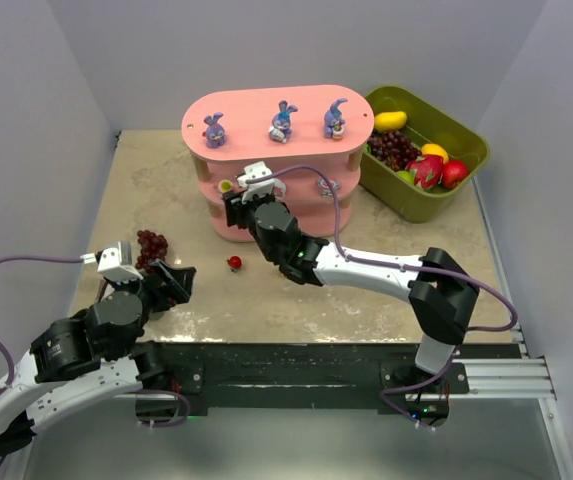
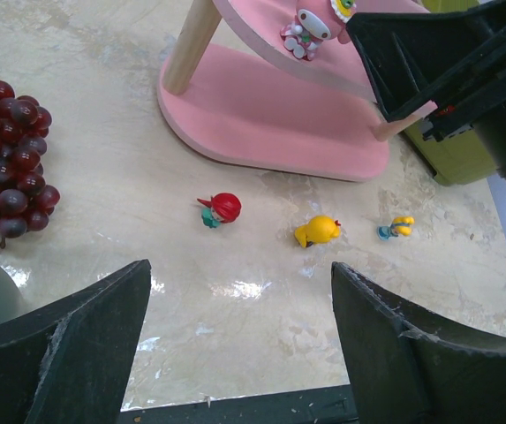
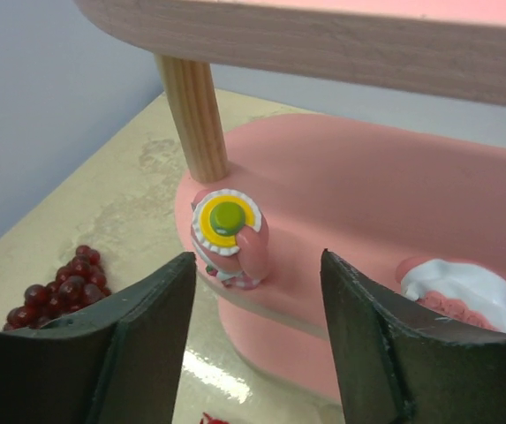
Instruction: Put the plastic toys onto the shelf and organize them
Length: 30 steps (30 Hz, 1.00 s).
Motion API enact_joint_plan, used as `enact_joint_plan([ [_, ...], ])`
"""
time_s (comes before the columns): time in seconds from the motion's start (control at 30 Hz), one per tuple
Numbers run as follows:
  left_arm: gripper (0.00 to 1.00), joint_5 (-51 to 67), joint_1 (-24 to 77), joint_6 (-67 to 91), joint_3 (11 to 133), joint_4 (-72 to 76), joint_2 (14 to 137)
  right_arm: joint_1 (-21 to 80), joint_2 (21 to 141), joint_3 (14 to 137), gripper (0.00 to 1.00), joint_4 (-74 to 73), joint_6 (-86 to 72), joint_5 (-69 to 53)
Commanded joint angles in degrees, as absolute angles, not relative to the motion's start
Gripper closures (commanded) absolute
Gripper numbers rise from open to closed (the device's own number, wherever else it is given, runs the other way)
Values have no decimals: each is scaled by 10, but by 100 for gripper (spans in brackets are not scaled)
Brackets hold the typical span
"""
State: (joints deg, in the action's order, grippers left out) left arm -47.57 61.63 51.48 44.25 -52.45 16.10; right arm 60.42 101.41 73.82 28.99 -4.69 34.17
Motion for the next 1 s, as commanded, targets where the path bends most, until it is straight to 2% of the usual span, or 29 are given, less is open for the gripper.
enact_joint_plan([
  [0.0,13,-493,617,526,446,-523,156,608,982,729,48,272,-90,319],
  [0.13,13,-494,617,526,446,-523,155,612,986,735,70,260,-105,316],
  [0.33,13,-494,617,526,447,-524,155,616,996,743,89,260,-108,316],
  [0.97,13,-497,617,529,446,-529,152,616,1056,772,97,308,-59,370],
])
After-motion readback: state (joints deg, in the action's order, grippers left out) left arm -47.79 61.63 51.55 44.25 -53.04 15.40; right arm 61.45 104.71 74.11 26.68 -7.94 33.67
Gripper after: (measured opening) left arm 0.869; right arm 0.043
